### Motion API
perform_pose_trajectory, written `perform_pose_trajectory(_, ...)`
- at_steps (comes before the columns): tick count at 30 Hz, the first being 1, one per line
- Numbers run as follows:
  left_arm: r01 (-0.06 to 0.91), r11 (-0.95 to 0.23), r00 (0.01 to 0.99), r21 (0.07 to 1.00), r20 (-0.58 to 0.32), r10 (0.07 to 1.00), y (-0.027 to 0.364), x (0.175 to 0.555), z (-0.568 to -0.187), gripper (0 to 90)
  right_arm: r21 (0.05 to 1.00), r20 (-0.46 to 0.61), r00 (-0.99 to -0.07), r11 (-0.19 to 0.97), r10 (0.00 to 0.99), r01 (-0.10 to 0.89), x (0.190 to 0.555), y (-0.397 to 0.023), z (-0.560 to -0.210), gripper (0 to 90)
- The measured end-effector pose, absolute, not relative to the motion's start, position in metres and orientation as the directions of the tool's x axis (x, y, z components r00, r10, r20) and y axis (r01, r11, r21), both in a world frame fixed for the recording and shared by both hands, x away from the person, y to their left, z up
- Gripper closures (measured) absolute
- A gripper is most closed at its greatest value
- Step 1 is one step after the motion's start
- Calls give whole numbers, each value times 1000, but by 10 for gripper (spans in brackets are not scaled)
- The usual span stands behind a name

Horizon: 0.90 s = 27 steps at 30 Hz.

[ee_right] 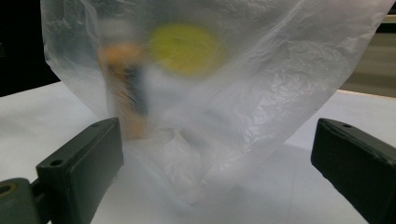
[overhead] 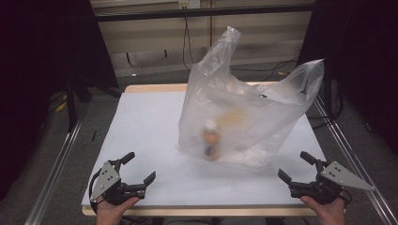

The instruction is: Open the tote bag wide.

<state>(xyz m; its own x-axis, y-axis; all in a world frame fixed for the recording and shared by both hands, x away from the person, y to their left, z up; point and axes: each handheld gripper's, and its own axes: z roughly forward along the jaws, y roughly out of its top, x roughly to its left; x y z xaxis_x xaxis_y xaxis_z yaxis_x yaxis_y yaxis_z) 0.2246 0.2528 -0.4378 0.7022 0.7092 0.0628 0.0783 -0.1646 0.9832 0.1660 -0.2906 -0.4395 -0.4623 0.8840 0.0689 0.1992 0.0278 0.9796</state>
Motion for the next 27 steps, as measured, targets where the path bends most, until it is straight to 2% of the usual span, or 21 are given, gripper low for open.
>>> perform_pose_trajectory(8,101,-171,705,980,51,707,254,226,-439,66,978,70,-471,34,879,208,167,-290,-440,37)
perform_pose_trajectory(14,128,-172,723,977,27,691,248,228,-438,111,974,92,-474,19,876,224,170,-290,-440,111)
perform_pose_trajectory(15,132,-184,726,974,32,687,248,229,-438,147,972,96,-483,24,870,235,171,-290,-441,152)
perform_pose_trajectory(16,139,-178,730,974,21,683,248,229,-438,147,972,96,-483,24,870,235,171,-290,-441,152)
perform_pose_trajectory(18,157,-184,738,970,9,674,248,230,-438,242,964,80,-466,50,881,260,174,-288,-442,189)
perform_pose_trajectory(23,171,-180,744,969,-7,668,246,229,-438,352,960,100,-477,41,873,276,175,-284,-442,300)
perform_pose_trajectory(27,155,-194,758,969,10,653,244,227,-436,456,959,117,-503,34,856,281,178,-283,-439,430)
